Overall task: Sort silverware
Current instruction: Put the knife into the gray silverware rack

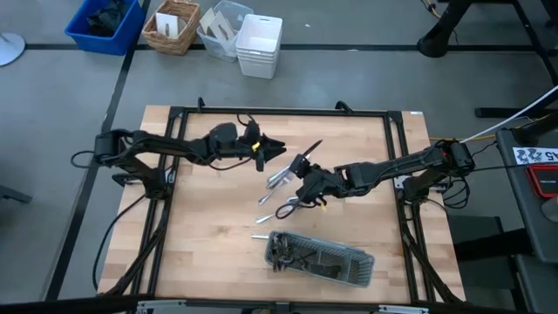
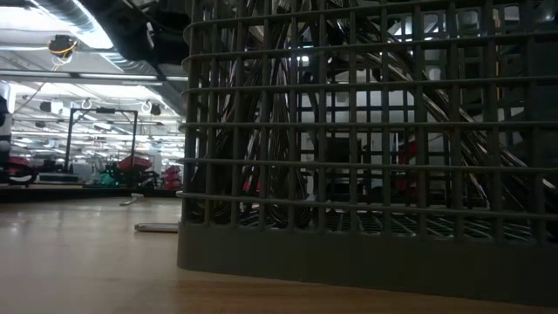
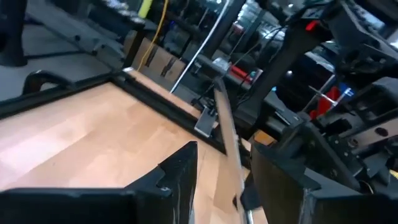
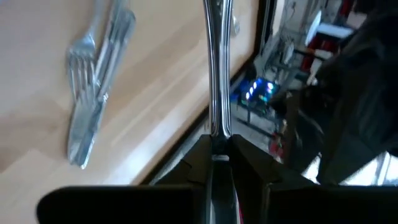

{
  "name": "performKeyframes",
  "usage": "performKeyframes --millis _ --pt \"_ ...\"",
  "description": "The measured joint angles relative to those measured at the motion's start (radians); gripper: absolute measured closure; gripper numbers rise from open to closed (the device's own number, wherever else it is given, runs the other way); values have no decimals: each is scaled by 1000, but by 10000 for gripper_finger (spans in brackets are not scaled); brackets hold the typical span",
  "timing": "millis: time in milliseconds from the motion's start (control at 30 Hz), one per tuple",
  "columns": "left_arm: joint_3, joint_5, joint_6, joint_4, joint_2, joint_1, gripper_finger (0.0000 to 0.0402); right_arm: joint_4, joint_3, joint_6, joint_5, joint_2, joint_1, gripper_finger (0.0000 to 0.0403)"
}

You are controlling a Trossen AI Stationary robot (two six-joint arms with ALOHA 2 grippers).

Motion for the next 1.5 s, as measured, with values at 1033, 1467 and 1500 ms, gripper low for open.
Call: performKeyframes --millis 1033,1467,1500 --pt "7 276 -33 -290 6 -54 259 -17 0 30 -36 0 0 354" --pt "7 224 18 -294 6 -86 259 -12 0 30 -36 0 0 354" --pt "7 215 18 -295 6 -86 259 -11 0 30 -36 0 0 354"
